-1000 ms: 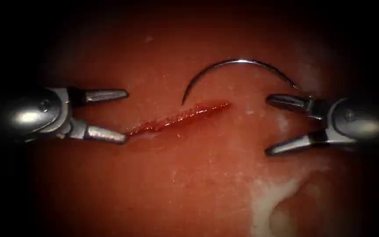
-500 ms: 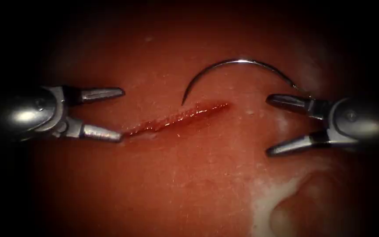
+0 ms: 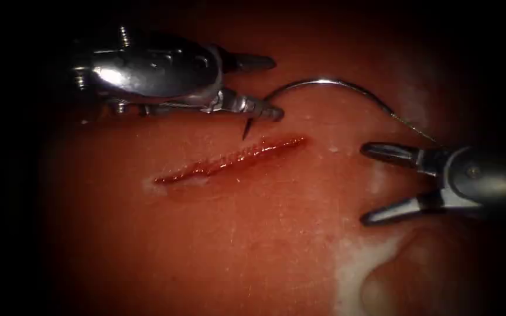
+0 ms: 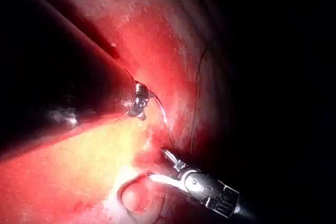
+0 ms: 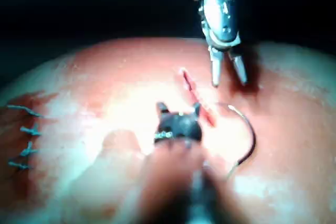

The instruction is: Wound Closure

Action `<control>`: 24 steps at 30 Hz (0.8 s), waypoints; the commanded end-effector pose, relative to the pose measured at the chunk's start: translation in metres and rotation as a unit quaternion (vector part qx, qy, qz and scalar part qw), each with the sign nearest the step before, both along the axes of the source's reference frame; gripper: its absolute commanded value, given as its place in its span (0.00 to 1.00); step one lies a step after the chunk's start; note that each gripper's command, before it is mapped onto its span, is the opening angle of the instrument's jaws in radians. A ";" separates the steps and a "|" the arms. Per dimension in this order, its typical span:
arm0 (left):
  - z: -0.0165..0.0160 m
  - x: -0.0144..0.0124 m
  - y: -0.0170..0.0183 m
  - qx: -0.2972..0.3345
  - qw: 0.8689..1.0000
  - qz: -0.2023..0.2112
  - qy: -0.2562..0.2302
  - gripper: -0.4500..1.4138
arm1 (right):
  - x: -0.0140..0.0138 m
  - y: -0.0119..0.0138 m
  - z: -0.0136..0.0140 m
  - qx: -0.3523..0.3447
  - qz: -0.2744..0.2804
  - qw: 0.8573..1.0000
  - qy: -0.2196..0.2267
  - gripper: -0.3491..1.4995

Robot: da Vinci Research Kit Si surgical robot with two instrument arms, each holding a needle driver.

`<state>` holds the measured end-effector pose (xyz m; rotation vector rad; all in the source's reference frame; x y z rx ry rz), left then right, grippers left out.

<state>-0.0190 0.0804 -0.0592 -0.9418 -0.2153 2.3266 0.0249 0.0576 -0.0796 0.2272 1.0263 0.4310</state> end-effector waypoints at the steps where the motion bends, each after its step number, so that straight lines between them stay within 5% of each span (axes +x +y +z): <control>1: 0.0015 -0.0010 -0.0001 0.028 0.999 -0.005 0.035 0.62 | 0.0008 -0.0002 0.0004 0.000 -0.001 1.000 0.000 0.85; 10: 0.0052 -0.0007 -0.0006 0.052 0.993 0.010 0.102 0.63 | 0.0014 -0.0005 0.0006 -0.001 0.000 1.000 -0.004 0.85; 17: 0.0081 -0.0012 -0.0010 0.087 0.985 -0.018 0.148 0.62 | 0.0014 -0.0006 0.0005 0.000 -0.002 1.000 -0.006 0.85; 24: 0.0081 -0.0015 -0.0013 0.123 0.977 -0.033 0.172 0.45 | 0.0016 -0.0007 0.0004 0.000 -0.002 1.000 -0.007 0.85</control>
